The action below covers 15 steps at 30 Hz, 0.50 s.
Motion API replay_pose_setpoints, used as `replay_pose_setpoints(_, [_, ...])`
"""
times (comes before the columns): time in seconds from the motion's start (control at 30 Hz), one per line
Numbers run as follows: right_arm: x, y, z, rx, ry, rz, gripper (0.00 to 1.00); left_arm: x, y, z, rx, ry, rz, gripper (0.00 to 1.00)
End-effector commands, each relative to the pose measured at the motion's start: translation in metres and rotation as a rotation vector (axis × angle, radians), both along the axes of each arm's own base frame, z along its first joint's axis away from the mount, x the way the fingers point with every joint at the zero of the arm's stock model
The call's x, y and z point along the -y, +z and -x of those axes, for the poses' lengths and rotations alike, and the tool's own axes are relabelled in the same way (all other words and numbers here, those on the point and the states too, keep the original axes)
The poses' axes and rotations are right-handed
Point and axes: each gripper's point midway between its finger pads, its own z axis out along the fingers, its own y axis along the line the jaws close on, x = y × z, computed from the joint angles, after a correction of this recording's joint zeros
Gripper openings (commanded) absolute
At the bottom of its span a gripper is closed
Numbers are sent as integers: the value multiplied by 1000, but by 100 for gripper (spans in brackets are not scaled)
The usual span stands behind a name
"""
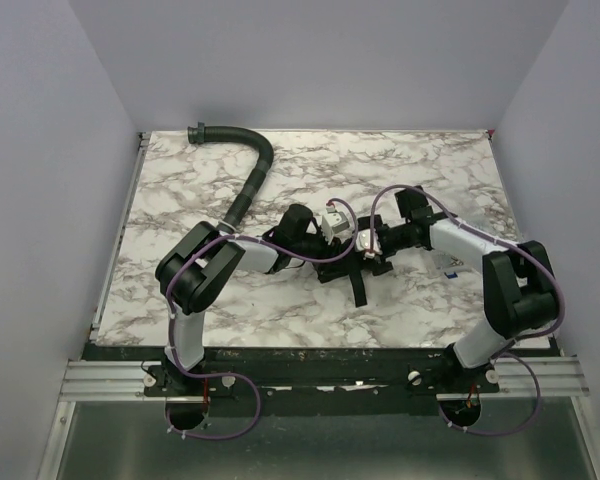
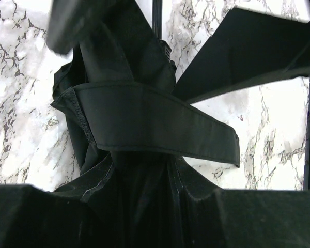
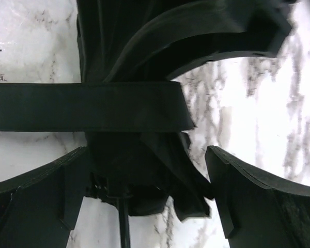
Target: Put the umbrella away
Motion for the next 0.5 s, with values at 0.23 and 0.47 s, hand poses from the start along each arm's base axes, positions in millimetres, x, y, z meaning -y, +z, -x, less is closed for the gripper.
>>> replay_pose_setpoints(0.23, [24, -73, 36, 18, 10, 164, 90, -70, -112, 65, -317, 50, -367, 0])
replay_pose_setpoints(0.47, [13, -93, 46, -11, 5, 236, 42, -57, -93, 60, -342, 73, -303, 0])
